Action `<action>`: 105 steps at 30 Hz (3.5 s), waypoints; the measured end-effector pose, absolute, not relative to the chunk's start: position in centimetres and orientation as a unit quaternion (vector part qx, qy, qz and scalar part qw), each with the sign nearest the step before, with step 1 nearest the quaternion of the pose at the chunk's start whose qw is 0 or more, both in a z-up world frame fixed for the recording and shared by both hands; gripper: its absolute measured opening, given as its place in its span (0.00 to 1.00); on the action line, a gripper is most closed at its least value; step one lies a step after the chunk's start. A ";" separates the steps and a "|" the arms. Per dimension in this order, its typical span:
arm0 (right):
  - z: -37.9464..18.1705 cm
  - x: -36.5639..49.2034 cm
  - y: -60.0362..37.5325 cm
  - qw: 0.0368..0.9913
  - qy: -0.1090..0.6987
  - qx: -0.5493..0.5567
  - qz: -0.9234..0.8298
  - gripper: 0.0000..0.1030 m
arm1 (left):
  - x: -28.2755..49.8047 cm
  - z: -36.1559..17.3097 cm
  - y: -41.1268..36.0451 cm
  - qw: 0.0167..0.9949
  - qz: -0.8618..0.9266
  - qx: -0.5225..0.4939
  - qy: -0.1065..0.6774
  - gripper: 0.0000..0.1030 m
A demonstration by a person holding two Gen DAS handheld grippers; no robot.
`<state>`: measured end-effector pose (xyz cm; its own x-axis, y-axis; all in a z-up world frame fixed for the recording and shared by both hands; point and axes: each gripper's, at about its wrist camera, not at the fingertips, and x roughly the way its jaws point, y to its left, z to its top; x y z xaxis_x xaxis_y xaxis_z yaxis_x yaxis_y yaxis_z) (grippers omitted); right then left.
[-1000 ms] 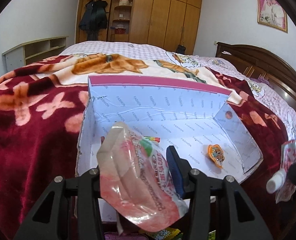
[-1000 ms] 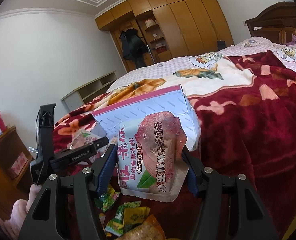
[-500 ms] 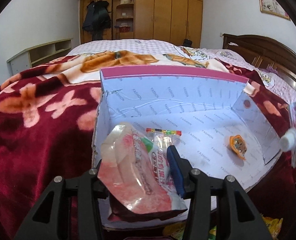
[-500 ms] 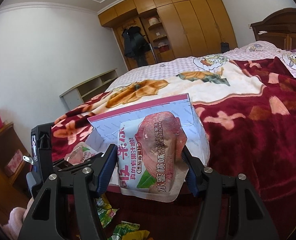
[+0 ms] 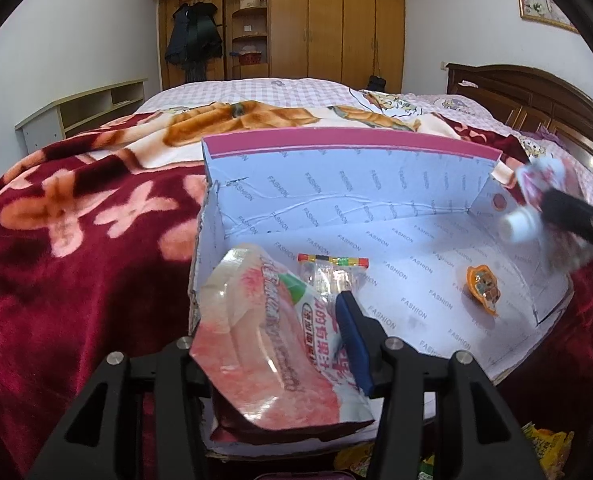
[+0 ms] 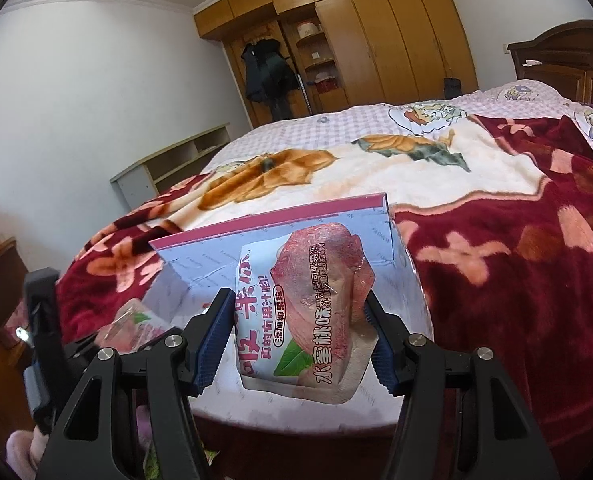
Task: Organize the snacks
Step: 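Lower the pouches into the box and open the right tool, then move both tools back from the box toward the snack pile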
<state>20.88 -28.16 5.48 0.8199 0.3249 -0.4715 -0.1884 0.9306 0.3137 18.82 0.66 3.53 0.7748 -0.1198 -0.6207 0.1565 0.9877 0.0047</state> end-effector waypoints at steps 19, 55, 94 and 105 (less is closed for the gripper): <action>2.7 25.8 -28.1 0.933 0.321 0.122 0.105 0.62 | 18.9 3.3 0.1 0.942 -0.070 0.043 0.324 0.52; 5.7 21.6 -28.6 0.936 0.301 0.137 0.123 0.73 | 15.8 5.6 0.2 0.945 -0.100 0.040 0.308 0.78; 3.8 11.9 -29.3 0.918 0.323 0.173 0.151 0.73 | 8.3 3.4 3.0 0.934 -0.079 0.041 0.346 0.84; 2.8 8.7 -29.8 0.919 0.339 0.144 0.140 0.73 | 7.6 0.9 2.2 0.916 -0.093 0.066 0.384 0.84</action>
